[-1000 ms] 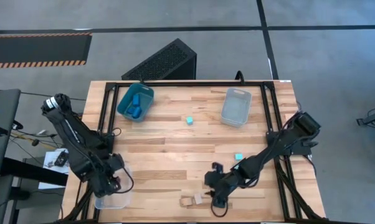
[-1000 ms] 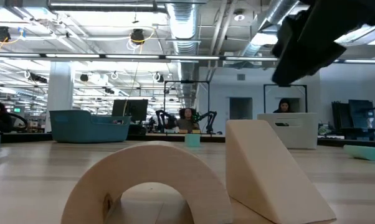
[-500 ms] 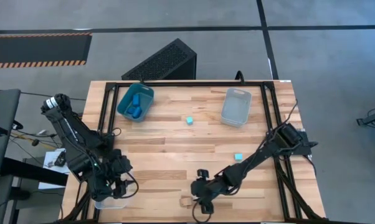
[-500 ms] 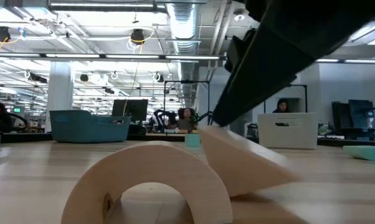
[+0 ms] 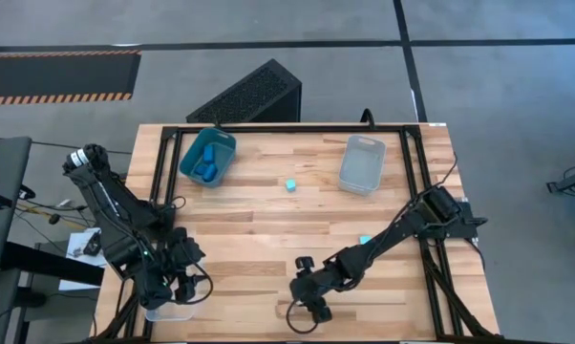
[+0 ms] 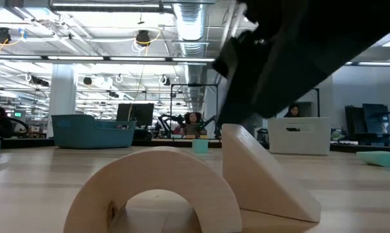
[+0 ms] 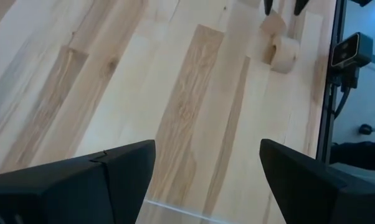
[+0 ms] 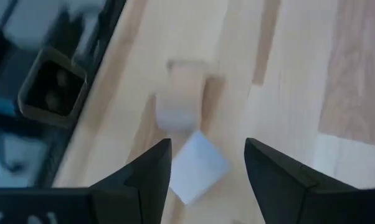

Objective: Sort & place blocks by color
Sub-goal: Put the right brown block into the transparent bin

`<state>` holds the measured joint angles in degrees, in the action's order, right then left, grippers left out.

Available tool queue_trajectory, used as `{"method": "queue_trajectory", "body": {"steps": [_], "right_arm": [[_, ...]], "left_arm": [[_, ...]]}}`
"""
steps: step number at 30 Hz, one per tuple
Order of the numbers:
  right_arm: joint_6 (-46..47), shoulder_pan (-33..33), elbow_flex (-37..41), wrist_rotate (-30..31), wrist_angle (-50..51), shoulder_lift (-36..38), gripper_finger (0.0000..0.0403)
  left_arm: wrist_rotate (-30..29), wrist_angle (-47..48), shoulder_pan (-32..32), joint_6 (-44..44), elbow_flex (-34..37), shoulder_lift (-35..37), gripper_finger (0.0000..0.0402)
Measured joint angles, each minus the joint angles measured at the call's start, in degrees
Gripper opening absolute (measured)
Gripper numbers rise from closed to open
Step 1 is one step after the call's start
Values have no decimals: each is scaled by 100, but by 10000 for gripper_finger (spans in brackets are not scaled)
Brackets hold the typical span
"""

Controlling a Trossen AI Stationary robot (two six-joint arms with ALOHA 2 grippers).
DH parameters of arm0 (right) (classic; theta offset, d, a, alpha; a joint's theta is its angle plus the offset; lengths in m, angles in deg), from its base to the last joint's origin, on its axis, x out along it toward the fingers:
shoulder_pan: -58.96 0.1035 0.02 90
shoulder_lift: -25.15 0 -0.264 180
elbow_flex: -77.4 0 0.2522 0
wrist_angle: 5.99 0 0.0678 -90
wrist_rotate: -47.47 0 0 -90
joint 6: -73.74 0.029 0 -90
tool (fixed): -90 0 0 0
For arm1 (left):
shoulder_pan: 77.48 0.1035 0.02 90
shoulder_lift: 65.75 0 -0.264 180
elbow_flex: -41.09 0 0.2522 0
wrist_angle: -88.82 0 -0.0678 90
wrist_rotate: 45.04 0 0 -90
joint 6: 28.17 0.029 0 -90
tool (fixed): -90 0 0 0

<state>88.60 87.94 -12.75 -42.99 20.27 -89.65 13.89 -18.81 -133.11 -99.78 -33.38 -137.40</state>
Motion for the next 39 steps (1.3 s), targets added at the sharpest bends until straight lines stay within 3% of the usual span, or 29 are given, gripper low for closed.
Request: {"method": "queue_trajectory", "body": {"steps": [6,17,22,26,39], "right_arm": [[-1144,-151,-6,-133,-38,0,225],[-1396,-516,-7,-1508,-161,-273,225],[-1658,-510,-4,-1594,-174,-273,218],[-1681,-558,-4,-1662,-184,-273,186],[-1495,-759,-6,-2146,50,-262,29]], "left_arm": [[-124,-5,52,3,2,0,275],[-133,-8,352,249,2,-2,275],[-134,-15,466,286,4,-4,275],[-138,-25,583,282,4,-4,275],[-273,-25,806,260,4,-4,275]]}}
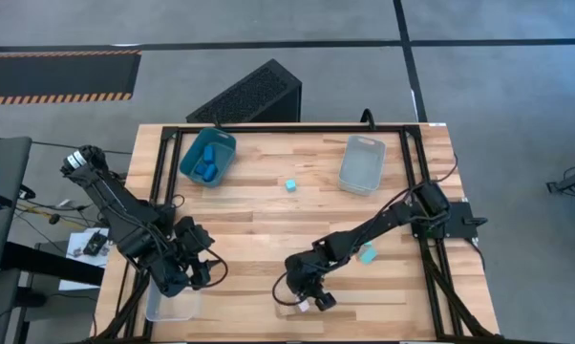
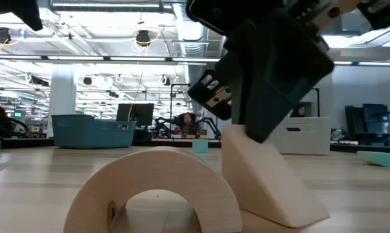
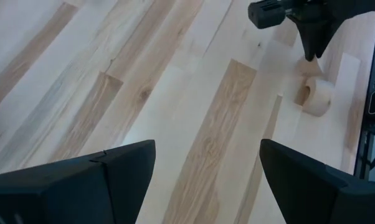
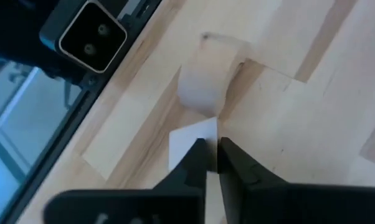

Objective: Sort & place blocks by color
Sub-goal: Put the right brown block into the transparent bin

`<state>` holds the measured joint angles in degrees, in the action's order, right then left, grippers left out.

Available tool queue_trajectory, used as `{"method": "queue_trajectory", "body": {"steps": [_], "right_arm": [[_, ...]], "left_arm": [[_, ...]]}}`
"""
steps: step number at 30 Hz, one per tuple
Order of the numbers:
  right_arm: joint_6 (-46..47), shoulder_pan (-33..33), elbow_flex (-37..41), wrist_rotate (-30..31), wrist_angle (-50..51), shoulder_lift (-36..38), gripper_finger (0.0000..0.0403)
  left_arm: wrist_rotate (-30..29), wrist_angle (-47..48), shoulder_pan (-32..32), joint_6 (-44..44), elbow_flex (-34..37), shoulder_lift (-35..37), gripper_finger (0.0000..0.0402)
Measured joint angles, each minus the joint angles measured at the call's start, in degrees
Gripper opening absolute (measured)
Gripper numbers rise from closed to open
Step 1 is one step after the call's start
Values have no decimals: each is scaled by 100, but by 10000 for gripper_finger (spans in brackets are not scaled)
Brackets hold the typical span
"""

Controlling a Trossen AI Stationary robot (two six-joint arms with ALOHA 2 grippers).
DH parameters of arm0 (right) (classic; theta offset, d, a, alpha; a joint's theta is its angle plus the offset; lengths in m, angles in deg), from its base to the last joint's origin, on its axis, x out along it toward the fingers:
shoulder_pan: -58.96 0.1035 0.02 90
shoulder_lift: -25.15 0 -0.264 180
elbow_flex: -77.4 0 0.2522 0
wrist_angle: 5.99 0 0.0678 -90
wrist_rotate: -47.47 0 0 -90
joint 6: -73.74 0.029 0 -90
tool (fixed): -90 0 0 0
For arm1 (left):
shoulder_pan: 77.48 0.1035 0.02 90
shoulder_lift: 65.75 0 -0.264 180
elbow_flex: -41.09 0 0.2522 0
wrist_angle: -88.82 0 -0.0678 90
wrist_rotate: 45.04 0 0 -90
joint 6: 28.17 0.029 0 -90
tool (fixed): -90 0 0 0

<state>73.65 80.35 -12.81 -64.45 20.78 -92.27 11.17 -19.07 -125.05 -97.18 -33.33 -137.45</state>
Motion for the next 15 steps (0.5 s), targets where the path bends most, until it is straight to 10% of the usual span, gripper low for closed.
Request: {"method": "queue_trajectory", "body": {"steps": [15], "right_arm": [[849,-162,0,25,12,52,4]], "left_arm": [[-1,0,0,28,0,0,275]]}}
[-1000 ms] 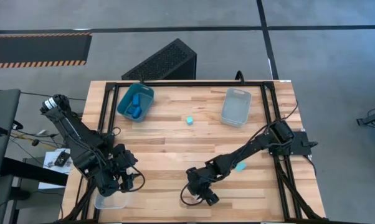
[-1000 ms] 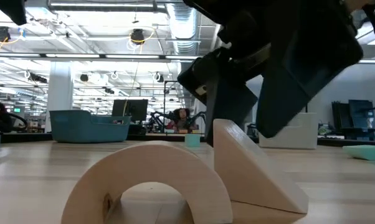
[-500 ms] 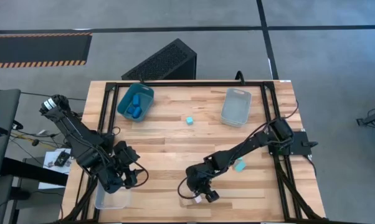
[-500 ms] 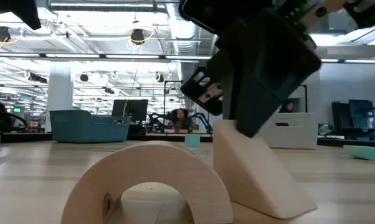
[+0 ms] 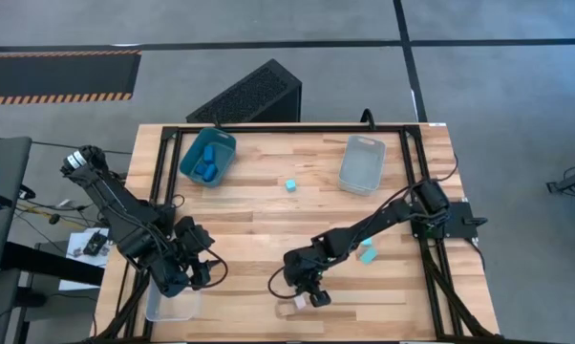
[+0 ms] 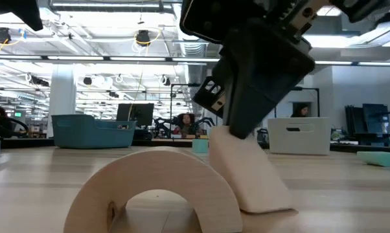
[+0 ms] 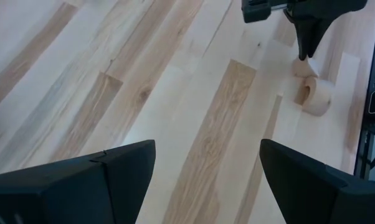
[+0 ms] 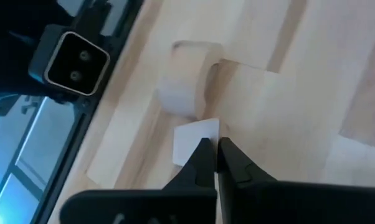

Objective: Sort & place blocks by color
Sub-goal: Put the right brown block into the transparent bin

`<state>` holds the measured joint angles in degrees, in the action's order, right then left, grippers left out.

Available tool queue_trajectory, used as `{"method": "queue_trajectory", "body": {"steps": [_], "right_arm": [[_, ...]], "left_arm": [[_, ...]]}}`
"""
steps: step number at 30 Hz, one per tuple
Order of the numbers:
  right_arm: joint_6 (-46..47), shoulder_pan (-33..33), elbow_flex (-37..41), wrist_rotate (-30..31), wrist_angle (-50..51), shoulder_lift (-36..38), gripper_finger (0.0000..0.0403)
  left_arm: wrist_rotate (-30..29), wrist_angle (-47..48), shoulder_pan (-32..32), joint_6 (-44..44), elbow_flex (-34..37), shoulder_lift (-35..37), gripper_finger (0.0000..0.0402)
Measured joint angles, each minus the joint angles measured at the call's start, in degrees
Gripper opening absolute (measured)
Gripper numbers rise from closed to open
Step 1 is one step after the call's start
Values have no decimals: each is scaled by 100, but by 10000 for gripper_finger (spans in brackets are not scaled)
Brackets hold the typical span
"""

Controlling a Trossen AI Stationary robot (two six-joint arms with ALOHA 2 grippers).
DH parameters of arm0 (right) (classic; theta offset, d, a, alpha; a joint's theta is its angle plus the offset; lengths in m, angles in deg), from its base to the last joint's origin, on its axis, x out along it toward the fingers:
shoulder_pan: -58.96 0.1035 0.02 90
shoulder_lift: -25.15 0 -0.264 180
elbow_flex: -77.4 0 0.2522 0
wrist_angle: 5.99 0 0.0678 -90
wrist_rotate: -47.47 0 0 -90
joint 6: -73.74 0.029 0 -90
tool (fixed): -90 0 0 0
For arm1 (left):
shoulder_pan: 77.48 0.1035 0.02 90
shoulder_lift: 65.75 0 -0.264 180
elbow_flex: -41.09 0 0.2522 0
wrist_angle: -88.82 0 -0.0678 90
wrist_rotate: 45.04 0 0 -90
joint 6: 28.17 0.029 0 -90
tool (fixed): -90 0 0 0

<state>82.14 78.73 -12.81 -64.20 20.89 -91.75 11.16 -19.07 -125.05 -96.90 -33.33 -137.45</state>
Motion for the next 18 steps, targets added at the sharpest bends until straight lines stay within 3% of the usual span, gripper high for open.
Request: {"method": "queue_trajectory", "body": {"steps": [9,18], "right_arm": [[94,-125,11,356,2,358,1],[230,-204,9,2151,-225,1260,1]], "left_arm": [[7,-54,-2,57,2,-224,275],[510,-1351,106,463,7,-540,275]]}}
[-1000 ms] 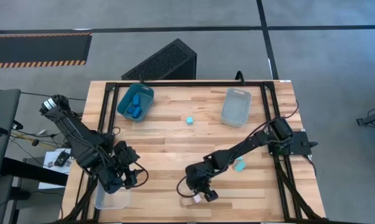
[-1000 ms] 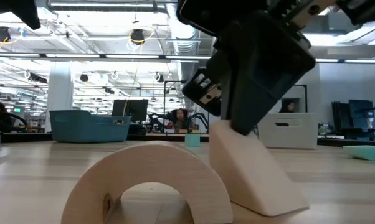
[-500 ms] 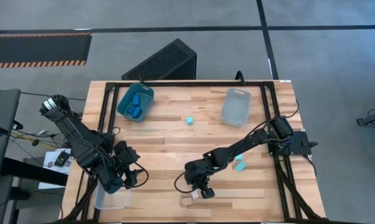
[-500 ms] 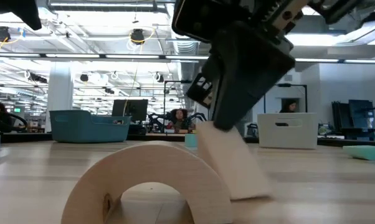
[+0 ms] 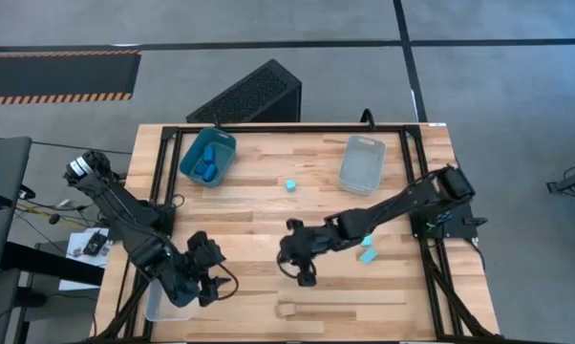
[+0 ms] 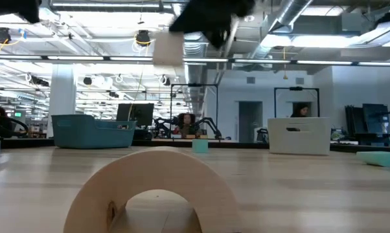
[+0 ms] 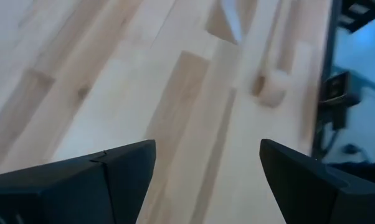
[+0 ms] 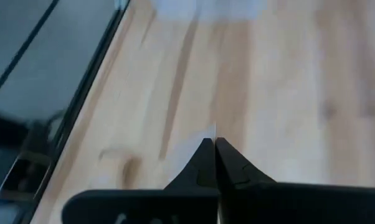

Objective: Sort & place blocks by color
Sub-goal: Put the right brown block into the transparent bin

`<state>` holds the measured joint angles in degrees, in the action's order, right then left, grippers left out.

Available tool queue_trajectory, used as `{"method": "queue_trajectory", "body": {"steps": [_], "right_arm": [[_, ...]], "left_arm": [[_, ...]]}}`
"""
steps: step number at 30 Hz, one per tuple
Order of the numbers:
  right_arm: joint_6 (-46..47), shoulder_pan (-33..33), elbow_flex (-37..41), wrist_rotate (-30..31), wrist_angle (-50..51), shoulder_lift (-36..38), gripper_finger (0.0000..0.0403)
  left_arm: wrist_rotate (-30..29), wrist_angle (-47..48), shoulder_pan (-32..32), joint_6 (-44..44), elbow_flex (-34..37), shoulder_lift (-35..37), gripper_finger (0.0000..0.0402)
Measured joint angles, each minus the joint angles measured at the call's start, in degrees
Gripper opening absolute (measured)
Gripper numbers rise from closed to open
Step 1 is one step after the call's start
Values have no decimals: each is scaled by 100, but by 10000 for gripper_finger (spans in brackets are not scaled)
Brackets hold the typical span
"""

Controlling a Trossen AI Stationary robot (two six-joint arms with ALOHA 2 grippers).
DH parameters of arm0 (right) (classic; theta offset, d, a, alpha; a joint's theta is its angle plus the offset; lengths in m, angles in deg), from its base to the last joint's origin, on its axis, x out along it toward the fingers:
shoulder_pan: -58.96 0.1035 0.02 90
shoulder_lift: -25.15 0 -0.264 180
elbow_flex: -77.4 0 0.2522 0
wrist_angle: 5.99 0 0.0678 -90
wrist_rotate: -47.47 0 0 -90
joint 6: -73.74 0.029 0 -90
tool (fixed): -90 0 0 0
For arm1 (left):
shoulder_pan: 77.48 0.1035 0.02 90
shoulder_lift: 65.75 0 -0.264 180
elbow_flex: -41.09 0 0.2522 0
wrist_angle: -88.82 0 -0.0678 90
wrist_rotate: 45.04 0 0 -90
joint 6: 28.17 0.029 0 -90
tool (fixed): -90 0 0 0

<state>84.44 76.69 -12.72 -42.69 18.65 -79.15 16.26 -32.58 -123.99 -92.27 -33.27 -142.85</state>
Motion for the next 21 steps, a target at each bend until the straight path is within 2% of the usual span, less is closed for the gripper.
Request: {"method": "queue_trajectory", "body": {"steps": [4,8,12,17,21], "right_arm": [[0,27,-9,706,-349,328,1],[-5,51,-9,1231,-759,579,1],[-3,55,-7,1676,-1015,721,1],[-9,55,-7,1829,-1108,731,1],[-20,73,-5,1829,-1204,673,1]], "left_arm": [[-167,-456,213,378,1,47,275],[-567,-736,456,1045,0,68,275],[-726,-999,679,1694,2,68,275],[-1140,-1367,861,2436,2,72,275],[-1123,-1713,1036,2954,2,72,275]]}}
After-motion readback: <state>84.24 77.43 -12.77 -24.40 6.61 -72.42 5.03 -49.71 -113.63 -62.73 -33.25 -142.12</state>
